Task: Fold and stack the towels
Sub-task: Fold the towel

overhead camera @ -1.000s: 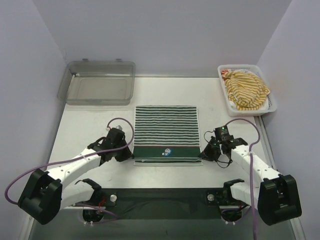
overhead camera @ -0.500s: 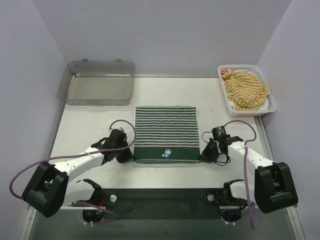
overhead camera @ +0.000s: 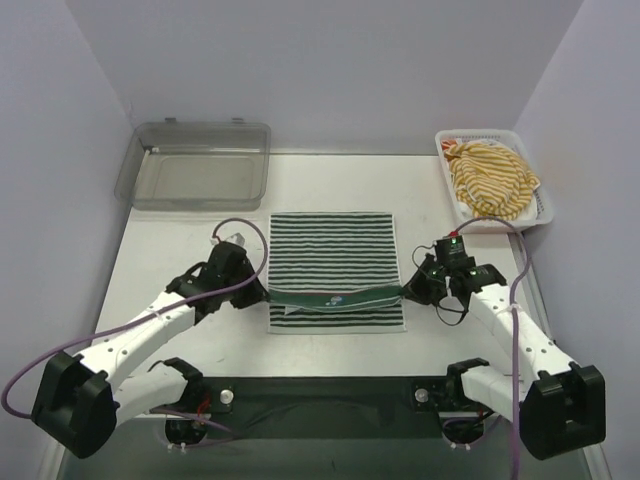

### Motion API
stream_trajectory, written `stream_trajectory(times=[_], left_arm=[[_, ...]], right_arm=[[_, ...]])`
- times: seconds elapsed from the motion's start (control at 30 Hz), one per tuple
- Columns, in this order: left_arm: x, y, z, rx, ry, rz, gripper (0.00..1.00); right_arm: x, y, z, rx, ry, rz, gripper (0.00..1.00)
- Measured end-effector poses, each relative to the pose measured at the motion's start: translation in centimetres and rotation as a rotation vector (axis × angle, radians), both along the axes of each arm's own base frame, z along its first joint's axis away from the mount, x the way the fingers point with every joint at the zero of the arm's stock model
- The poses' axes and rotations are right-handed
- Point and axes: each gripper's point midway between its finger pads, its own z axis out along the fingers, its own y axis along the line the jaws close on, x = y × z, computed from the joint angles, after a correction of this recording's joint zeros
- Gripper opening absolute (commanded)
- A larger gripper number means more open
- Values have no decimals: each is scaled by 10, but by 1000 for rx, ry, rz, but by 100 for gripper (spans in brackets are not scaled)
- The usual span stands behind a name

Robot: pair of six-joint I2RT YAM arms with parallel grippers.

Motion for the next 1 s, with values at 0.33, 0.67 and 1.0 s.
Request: stream_trajectory(times=[0.33, 0.67, 1.0], left_arm=[[-4, 1, 45, -40, -89, -6, 0], [-34, 0, 18, -48, -13, -38, 0], [-50, -2, -42, -17, 132, -27, 0]], right_arm=[[-1, -2, 39, 10, -94, 2, 0], [-25, -8, 16, -4, -28, -1, 0], [-41, -10, -37, -31, 136, -3, 0]])
